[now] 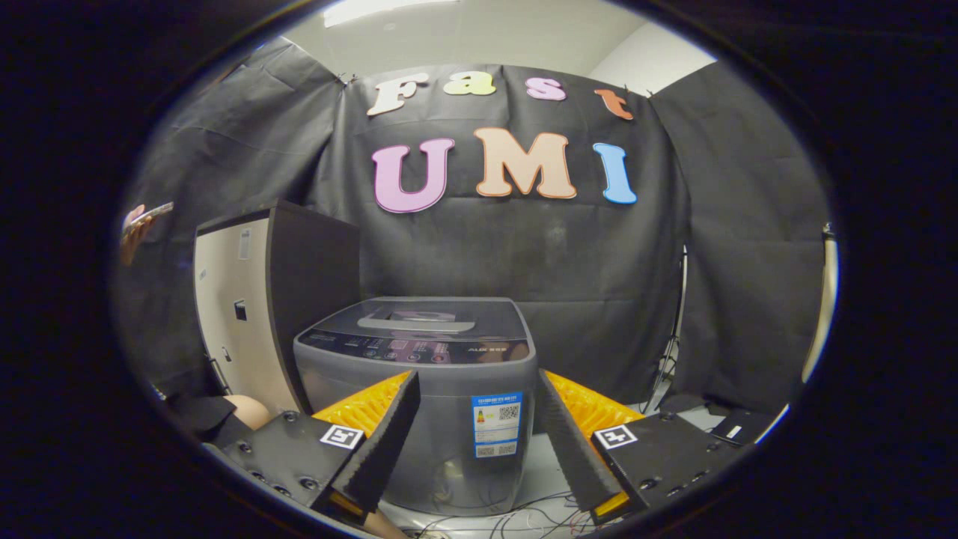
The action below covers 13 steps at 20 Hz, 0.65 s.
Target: Put the clothes into the washing machine and then close the washing machine lid.
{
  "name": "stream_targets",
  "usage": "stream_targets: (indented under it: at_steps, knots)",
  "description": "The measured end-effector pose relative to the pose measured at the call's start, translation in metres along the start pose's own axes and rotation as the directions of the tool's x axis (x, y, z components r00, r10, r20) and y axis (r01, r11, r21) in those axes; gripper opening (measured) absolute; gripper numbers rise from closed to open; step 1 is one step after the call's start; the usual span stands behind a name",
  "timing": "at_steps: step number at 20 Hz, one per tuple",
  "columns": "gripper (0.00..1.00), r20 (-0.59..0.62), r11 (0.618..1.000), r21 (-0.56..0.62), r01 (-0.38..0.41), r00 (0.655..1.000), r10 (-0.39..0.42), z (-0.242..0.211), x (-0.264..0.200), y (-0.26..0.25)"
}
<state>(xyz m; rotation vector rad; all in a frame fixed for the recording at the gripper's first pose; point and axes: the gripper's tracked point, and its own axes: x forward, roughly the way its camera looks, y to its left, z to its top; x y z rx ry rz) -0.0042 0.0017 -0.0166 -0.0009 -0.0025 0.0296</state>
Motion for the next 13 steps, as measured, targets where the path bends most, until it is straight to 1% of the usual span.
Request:
stream_targets:
  at_steps: [13]
  knots:
    - [0.96,-0.001,1.0,-0.001,-0.003,1.0,0.003,-0.0002,-0.0005,0.0002]
